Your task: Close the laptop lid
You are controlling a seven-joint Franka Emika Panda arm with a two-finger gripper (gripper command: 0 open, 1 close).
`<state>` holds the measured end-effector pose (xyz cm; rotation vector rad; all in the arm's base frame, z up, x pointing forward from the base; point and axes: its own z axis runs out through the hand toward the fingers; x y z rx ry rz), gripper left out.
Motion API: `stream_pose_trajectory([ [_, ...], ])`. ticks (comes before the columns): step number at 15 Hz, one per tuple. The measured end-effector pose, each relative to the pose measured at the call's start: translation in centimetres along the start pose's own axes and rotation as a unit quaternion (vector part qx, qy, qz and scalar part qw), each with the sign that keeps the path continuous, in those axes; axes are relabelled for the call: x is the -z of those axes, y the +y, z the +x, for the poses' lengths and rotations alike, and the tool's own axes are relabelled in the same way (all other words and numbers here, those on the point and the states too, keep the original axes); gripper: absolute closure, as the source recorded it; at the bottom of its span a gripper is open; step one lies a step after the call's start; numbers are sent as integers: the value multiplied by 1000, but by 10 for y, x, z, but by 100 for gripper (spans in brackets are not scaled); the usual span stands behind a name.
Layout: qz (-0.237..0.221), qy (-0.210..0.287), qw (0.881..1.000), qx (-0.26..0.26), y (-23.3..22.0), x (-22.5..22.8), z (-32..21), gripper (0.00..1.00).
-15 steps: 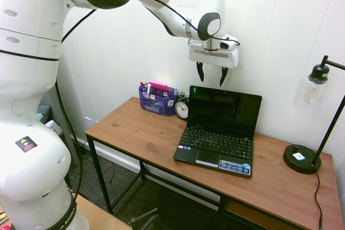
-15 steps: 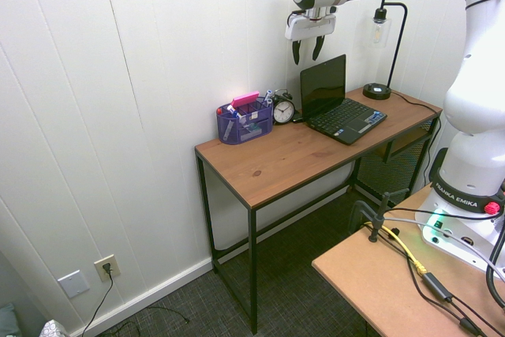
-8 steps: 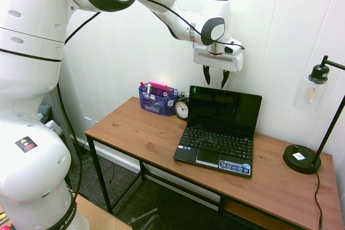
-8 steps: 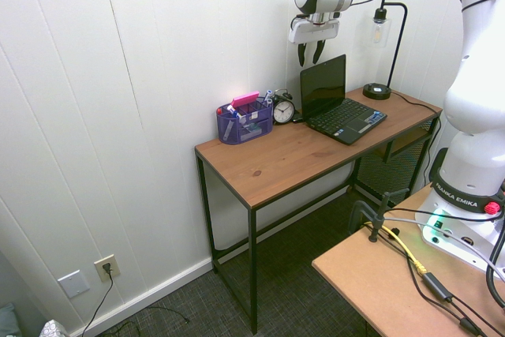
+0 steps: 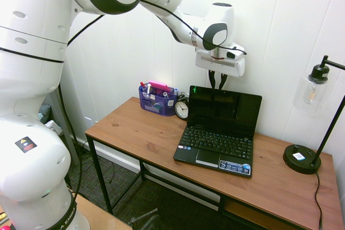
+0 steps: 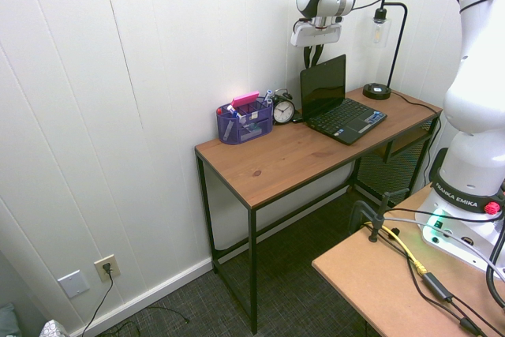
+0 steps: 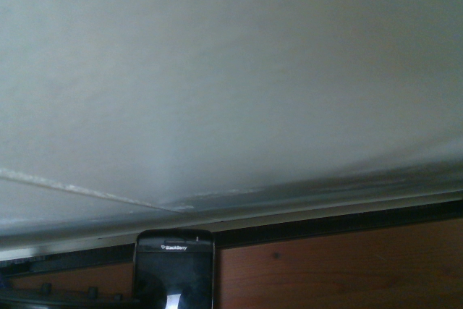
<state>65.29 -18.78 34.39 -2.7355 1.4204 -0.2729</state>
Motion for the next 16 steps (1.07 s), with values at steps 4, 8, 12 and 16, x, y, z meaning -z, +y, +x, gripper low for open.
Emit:
stream_pose_trajectory([
  [4,-9,-5,1000,-4,6,-12,2,100],
  [8,-19,-2,1000,-19,25,-13,13,100],
  [12,-28,-11,999,-30,47,-19,6,100],
  [16,-36,-23,997,-58,94,-35,-15,100],
])
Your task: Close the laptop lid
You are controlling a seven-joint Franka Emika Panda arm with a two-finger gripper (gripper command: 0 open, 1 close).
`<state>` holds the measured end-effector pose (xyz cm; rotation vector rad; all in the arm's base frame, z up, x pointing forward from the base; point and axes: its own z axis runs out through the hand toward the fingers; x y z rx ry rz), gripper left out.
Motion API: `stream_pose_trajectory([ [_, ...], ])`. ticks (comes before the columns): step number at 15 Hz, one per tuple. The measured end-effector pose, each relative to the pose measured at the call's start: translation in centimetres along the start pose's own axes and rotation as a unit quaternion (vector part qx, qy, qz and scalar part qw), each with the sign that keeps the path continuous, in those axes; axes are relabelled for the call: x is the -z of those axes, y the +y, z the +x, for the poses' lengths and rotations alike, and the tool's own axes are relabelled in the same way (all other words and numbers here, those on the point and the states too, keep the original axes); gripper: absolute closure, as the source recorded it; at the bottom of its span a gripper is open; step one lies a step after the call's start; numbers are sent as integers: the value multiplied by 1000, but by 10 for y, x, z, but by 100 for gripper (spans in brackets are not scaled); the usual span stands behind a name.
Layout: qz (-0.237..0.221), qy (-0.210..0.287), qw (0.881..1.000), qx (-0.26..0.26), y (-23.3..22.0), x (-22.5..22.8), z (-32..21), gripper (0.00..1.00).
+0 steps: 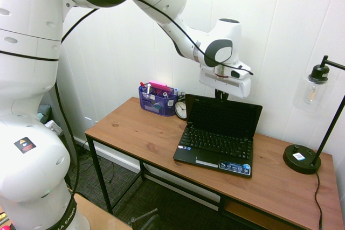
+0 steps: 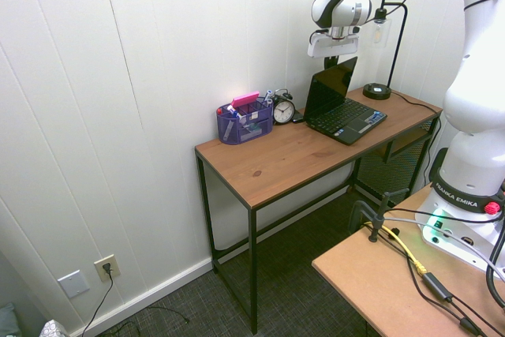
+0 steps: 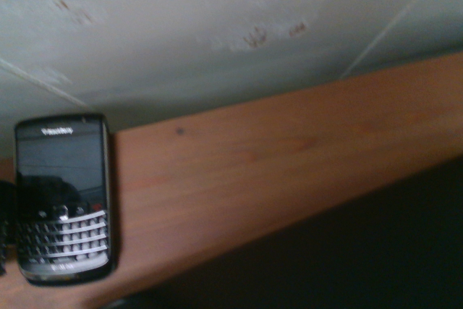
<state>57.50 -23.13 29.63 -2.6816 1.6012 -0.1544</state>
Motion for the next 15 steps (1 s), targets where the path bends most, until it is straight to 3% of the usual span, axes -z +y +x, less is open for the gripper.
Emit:
stream_pose_trajectory([
  [6,-16,-30,999,-36,75,-56,-32,100],
  [15,-1,-31,998,-52,112,-90,-64,100],
])
